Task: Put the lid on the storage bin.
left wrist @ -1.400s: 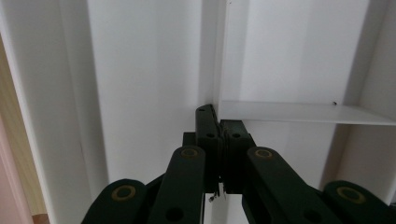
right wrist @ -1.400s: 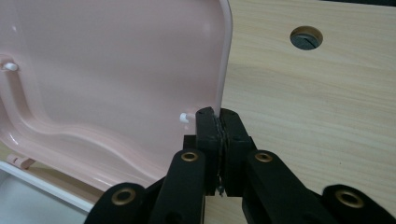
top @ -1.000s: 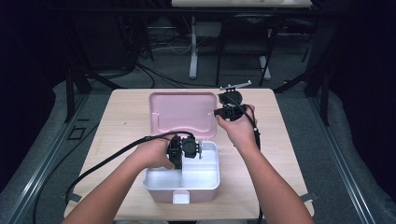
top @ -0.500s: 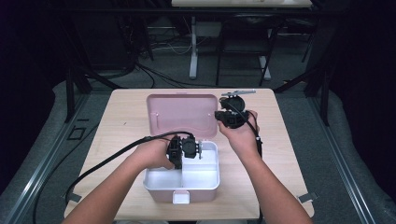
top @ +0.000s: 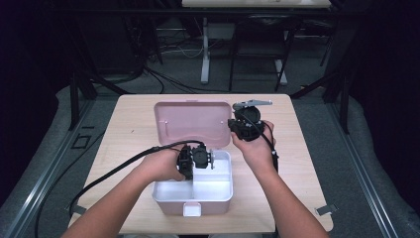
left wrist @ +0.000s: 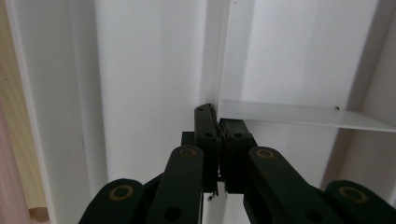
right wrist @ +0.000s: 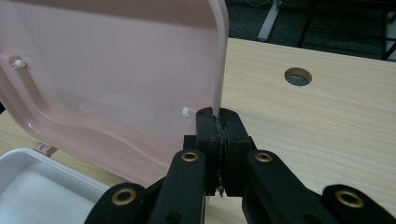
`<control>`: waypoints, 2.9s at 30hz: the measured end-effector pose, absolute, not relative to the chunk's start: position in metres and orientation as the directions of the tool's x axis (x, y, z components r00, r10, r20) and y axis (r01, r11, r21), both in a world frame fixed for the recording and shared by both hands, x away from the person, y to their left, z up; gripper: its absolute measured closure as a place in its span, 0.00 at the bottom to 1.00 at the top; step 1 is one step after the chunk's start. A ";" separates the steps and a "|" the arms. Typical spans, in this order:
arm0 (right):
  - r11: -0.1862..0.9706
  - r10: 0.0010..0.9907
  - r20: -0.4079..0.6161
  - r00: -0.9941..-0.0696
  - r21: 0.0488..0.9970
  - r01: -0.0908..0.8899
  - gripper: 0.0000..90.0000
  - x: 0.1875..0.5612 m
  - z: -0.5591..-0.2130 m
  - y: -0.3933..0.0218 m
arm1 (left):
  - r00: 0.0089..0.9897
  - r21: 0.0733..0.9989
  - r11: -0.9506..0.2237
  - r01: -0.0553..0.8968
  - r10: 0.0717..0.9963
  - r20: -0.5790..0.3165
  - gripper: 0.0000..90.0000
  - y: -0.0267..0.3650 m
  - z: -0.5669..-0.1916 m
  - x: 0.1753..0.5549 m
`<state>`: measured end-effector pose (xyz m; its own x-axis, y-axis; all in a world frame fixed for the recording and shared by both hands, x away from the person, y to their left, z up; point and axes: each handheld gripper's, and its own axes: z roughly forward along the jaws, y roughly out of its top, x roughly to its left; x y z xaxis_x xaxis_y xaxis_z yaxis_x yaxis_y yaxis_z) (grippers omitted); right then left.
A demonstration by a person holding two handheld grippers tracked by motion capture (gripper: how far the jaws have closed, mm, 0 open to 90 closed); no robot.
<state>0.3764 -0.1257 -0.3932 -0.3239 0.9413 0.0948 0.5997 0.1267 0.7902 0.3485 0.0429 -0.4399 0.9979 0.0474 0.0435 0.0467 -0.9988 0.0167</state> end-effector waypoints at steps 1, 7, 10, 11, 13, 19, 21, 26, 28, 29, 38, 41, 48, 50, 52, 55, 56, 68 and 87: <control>0.130 0.933 0.109 -0.343 0.787 0.603 0.98 0.376 -0.393 -0.127 | 0.998 0.021 -0.999 0.048 0.049 0.049 0.97 0.043 -0.440 0.348; 0.132 0.931 0.110 -0.348 0.788 0.602 0.98 0.375 -0.392 -0.127 | 0.991 0.043 -0.991 0.124 0.126 0.046 0.93 0.048 -0.439 0.349; 0.130 0.933 0.109 -0.344 0.788 0.602 0.98 0.376 -0.393 -0.127 | 0.987 0.050 -0.987 0.150 0.153 0.057 0.91 0.052 -0.435 0.348; 0.128 0.932 0.112 -0.344 0.788 0.603 0.98 0.376 -0.393 -0.127 | 0.985 0.062 -0.985 0.159 0.163 0.061 0.91 0.053 -0.432 0.347; 0.129 0.924 0.127 -0.361 0.785 0.606 0.98 0.376 -0.393 -0.128 | 0.981 0.087 -0.981 0.176 0.182 0.065 0.89 0.056 -0.426 0.345; 0.130 0.930 0.114 -0.350 0.787 0.603 0.98 0.375 -0.392 -0.127 | 0.969 0.136 -0.969 0.209 0.223 0.102 0.84 0.068 -0.410 0.341; 0.130 0.931 0.111 -0.348 0.788 0.601 0.98 0.375 -0.393 -0.127 | 0.961 0.164 -0.960 0.226 0.247 0.121 0.83 0.071 -0.408 0.340; 0.122 0.931 0.116 -0.346 0.795 0.594 0.98 0.374 -0.394 -0.127 | 0.939 0.264 -0.916 0.302 0.334 0.085 0.84 0.087 -0.405 0.343; 0.123 0.931 0.115 -0.345 0.794 0.596 0.99 0.374 -0.394 -0.127 | 0.929 0.294 -0.899 0.325 0.361 0.076 0.85 0.095 -0.404 0.344; 0.123 0.931 0.115 -0.346 0.794 0.596 0.99 0.374 -0.393 -0.127 | 0.923 0.311 -0.889 0.336 0.376 0.080 0.85 0.099 -0.403 0.345; 0.123 0.931 0.113 -0.347 0.797 0.591 0.99 0.372 -0.394 -0.127 | 0.849 0.466 -0.772 0.431 0.522 0.079 0.81 0.133 -0.399 0.349; 0.126 0.931 0.109 -0.347 0.799 0.588 0.98 0.372 -0.394 -0.127 | 0.825 0.516 -0.730 0.448 0.560 0.076 0.81 0.142 -0.398 0.350; 0.121 0.935 0.104 -0.340 0.806 0.579 0.99 0.371 -0.394 -0.126 | 0.752 0.637 -0.610 0.471 0.656 0.071 0.80 0.166 -0.391 0.351; 0.123 0.933 0.107 -0.344 0.803 0.583 0.99 0.370 -0.394 -0.126 | 0.736 0.655 -0.590 0.473 0.673 0.074 0.80 0.171 -0.389 0.351; 0.122 0.932 0.107 -0.346 0.806 0.579 0.99 0.371 -0.395 -0.126 | 0.725 0.673 -0.570 0.473 0.685 0.071 0.80 0.175 -0.387 0.351; 0.122 0.932 0.107 -0.346 0.807 0.578 0.99 0.370 -0.395 -0.127 | 0.701 0.690 -0.532 0.492 0.711 0.048 0.75 0.182 -0.386 0.352; 0.121 0.932 0.108 -0.346 0.808 0.577 0.99 0.370 -0.395 -0.127 | 0.687 0.700 -0.517 0.493 0.725 0.050 0.74 0.184 -0.385 0.352; 0.113 0.932 0.111 -0.345 0.815 0.569 0.99 0.367 -0.396 -0.127 | 0.583 0.806 -0.381 0.454 0.810 0.055 0.72 0.204 -0.376 0.359; 0.114 0.925 0.117 -0.361 0.821 0.560 0.99 0.365 -0.397 -0.128 | 0.514 0.882 -0.259 0.394 0.857 0.022 0.84 0.195 -0.373 0.381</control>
<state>0.3650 -0.1280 -0.3967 -0.3609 0.9252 0.1170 0.5596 0.1145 0.8208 0.3811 0.1950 -0.3725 0.5144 0.8573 0.0217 0.3944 -0.2589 0.8817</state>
